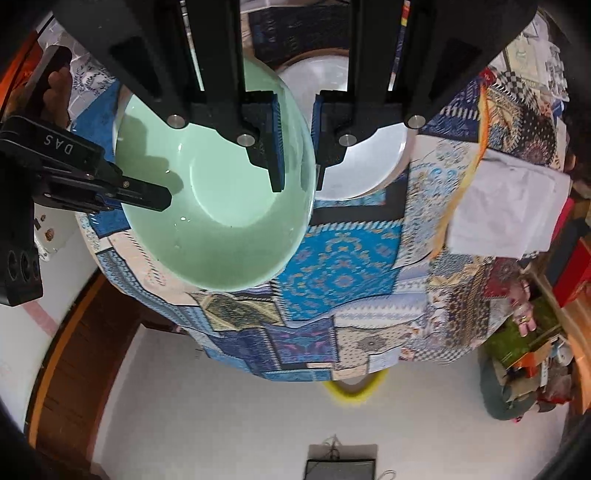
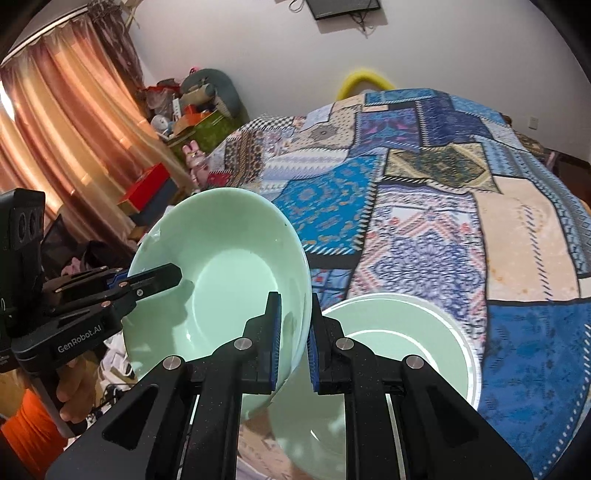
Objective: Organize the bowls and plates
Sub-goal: 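Lift the green bowl with both tools and carry it toward the bowl stack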
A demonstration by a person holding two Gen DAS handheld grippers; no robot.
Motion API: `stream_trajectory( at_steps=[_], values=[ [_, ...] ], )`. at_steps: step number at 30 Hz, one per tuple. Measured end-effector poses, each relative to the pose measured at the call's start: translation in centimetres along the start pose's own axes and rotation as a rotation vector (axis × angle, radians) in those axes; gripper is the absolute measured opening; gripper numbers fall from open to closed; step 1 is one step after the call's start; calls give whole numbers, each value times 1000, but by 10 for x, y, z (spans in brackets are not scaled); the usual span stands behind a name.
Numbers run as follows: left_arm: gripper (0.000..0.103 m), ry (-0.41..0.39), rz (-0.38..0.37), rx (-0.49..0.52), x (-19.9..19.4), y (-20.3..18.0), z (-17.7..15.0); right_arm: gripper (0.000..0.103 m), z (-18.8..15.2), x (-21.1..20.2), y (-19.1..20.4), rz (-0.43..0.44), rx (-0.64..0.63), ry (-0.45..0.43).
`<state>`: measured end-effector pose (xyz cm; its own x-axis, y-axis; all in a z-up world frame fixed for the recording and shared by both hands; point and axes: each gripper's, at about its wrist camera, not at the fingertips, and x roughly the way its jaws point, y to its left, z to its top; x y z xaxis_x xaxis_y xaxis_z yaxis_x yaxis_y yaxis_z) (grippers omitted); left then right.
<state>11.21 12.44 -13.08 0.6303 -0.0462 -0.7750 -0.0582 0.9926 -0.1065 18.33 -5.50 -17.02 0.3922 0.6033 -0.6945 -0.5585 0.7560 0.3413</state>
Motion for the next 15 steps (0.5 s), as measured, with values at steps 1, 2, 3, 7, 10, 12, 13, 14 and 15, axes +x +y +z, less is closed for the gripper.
stream_trajectory(
  at_steps=[1,2,3,7,10,12,13,14,15],
  values=[
    [12,-1,8,-4,0,4,-2,12,0,3,3,4,-3,4],
    [12,-2,16,-11,0,10,-5,12,0,8,6,8,-6,12],
    [12,-1,20,-17,0,14,-6,12,1,13,10,14,-9,20],
    [12,11,35,-46,5,33,-14,12,0,28,21,37,-16,43],
    [12,18,53,-49,10,43,-21,12,-1,40,28,45,-21,61],
    [12,24,67,-54,14,50,-26,12,-2,48,32,50,-22,75],
    [12,26,68,-58,15,53,-28,12,-3,51,35,53,-22,83],
    [12,32,70,-64,17,57,-31,12,-3,53,37,54,-22,87],
    [12,37,71,-68,18,60,-33,12,-3,56,39,56,-23,93]
  ],
)
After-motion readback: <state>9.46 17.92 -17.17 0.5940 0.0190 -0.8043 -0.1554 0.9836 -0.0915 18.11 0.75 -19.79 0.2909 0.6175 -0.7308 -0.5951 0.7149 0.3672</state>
